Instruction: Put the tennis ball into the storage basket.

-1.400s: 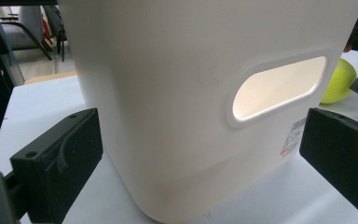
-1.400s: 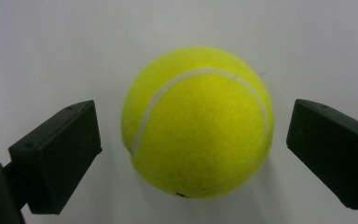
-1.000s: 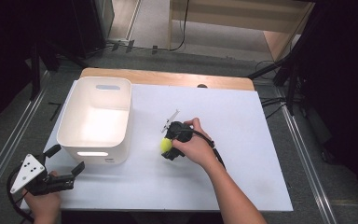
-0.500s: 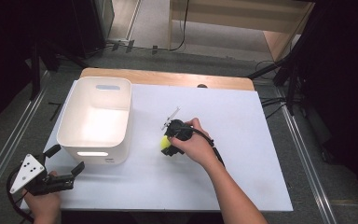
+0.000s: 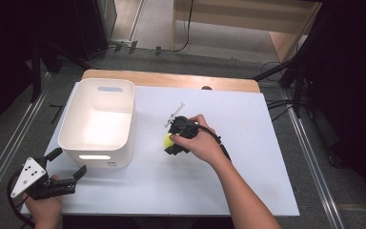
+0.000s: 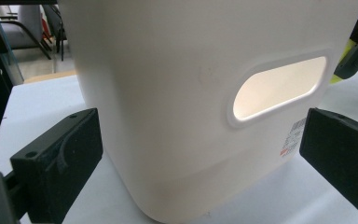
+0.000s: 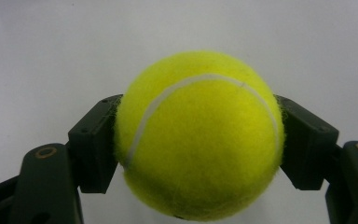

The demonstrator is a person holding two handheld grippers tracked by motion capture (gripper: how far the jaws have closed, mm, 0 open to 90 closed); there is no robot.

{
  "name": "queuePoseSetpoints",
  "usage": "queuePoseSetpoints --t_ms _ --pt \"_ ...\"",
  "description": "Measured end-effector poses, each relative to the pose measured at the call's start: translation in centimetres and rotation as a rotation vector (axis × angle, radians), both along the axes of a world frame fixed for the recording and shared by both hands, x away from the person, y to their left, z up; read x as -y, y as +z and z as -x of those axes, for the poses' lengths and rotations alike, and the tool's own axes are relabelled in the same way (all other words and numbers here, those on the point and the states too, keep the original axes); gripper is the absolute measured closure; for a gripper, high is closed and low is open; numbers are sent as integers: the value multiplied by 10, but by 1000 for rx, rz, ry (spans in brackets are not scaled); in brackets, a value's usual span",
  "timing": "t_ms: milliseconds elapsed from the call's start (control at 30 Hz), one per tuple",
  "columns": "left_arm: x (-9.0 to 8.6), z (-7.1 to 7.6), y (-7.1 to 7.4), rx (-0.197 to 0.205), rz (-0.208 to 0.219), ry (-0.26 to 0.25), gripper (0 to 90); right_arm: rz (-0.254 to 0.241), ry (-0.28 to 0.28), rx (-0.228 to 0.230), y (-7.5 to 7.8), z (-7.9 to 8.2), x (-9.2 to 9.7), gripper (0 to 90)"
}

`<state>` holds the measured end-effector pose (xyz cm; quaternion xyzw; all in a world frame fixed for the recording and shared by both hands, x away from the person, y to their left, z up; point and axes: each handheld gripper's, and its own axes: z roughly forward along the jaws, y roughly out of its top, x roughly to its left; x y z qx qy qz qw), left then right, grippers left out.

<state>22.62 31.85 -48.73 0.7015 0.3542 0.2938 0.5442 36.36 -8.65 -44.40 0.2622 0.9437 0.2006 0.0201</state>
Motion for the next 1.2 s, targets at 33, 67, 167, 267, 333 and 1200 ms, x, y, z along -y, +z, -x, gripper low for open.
queuePoseSetpoints --t_ms 33,67,167,267,333,1200 --pt "0 0 0 -1 0 0 0 7 11 -2 2 -1 -1 236" --pt "0 0 0 0 0 0 0 11 15 -6 4 -1 -1 236" --pt "0 0 0 0 1 0 0 7 26 -8 10 -3 -2 236" --pt "0 0 0 0 1 0 0 18 40 2 16 -3 -5 236" --pt "0 0 0 0 1 0 0 13 42 1 19 -3 -7 236" --pt "0 0 0 -1 -1 0 0 -1 99 7 46 -6 -16 237"
